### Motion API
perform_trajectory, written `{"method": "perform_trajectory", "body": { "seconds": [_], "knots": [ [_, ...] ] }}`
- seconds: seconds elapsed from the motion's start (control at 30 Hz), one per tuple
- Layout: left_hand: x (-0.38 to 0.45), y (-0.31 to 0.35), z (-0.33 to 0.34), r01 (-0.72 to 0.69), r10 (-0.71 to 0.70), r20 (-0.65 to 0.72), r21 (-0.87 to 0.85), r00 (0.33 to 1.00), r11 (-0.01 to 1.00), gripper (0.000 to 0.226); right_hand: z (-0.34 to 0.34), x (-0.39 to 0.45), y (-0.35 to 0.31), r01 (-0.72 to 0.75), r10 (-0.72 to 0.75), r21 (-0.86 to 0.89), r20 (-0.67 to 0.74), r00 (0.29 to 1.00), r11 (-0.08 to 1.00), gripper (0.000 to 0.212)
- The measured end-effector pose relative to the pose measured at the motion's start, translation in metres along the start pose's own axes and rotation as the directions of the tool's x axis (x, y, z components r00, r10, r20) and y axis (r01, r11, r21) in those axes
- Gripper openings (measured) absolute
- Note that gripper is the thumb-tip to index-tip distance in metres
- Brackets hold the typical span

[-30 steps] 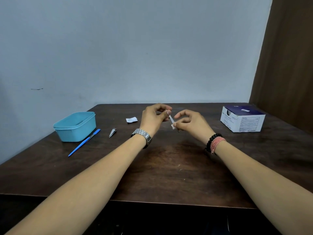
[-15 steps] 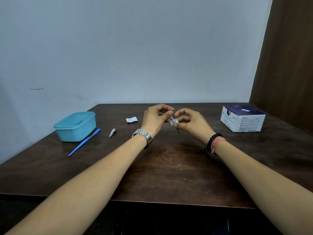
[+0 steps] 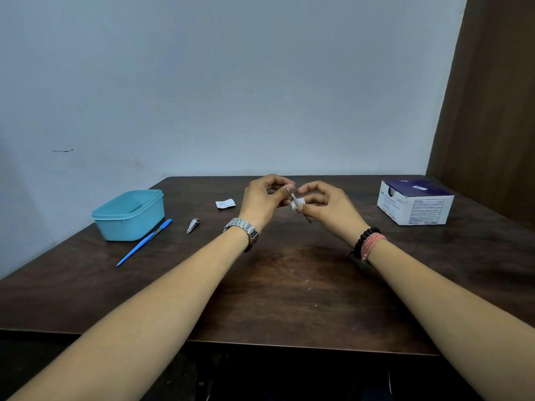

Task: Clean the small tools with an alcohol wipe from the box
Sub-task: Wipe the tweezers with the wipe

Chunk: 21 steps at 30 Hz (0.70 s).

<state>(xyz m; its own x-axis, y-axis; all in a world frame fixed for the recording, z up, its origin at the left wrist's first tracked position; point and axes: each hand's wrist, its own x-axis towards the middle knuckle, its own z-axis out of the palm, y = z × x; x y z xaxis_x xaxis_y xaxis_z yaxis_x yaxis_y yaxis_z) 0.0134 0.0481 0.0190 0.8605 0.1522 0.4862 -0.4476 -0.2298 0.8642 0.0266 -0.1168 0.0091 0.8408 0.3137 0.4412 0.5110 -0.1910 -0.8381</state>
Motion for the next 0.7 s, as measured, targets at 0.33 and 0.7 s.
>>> {"method": "perform_trajectory", "body": {
  "seconds": [0.33, 0.7],
  "knots": [
    [-0.0005, 0.0037, -0.0001, 0.021, -0.019, 0.046, -0.044, 0.999, 0.999, 0.006, -0.0019, 0.0000, -0.0012, 0.008, -0.007, 0.049, -0.018, 1.000, 0.999, 0.023],
    [-0.0017, 0.0040, 0.0002, 0.022, -0.024, -0.055, -0.028, 0.998, 0.999, 0.017, -0.0005, 0.0010, 0.0019, 0.037, -0.037, -0.009, -0.032, 0.999, 0.999, 0.022]
  ]
}}
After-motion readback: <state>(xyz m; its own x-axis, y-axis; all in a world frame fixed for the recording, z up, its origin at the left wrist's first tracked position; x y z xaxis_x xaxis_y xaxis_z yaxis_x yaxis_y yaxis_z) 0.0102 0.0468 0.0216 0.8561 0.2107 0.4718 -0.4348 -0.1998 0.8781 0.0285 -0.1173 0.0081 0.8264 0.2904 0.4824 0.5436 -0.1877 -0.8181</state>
